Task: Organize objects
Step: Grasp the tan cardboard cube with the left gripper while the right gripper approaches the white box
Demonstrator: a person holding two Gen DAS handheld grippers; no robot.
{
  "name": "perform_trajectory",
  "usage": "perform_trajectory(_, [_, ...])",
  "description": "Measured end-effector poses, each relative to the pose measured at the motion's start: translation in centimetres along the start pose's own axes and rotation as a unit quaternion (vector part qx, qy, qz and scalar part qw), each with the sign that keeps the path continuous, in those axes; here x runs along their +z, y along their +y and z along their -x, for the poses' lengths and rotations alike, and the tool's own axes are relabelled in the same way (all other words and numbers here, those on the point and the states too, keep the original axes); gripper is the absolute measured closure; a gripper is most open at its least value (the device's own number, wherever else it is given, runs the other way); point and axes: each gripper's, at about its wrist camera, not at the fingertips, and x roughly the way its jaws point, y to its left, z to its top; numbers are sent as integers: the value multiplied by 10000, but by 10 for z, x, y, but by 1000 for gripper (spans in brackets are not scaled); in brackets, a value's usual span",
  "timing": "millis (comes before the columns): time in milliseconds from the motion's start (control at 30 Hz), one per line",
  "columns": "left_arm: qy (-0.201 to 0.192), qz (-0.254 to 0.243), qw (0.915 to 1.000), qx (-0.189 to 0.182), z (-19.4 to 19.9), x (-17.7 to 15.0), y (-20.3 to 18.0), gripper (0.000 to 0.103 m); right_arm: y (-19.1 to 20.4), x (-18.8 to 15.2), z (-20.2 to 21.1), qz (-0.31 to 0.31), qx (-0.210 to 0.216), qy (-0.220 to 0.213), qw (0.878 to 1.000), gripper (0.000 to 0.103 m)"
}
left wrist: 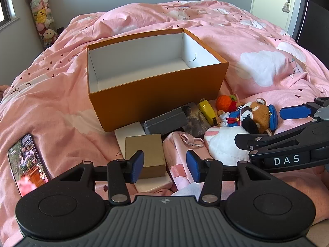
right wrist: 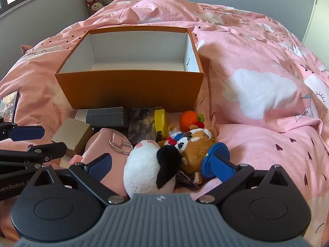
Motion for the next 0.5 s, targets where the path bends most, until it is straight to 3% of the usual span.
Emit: perform_trajectory(500, [114, -95, 9999, -35, -3, -3, 2, 47, 1, 2, -5, 79, 135, 137, 9998, 1])
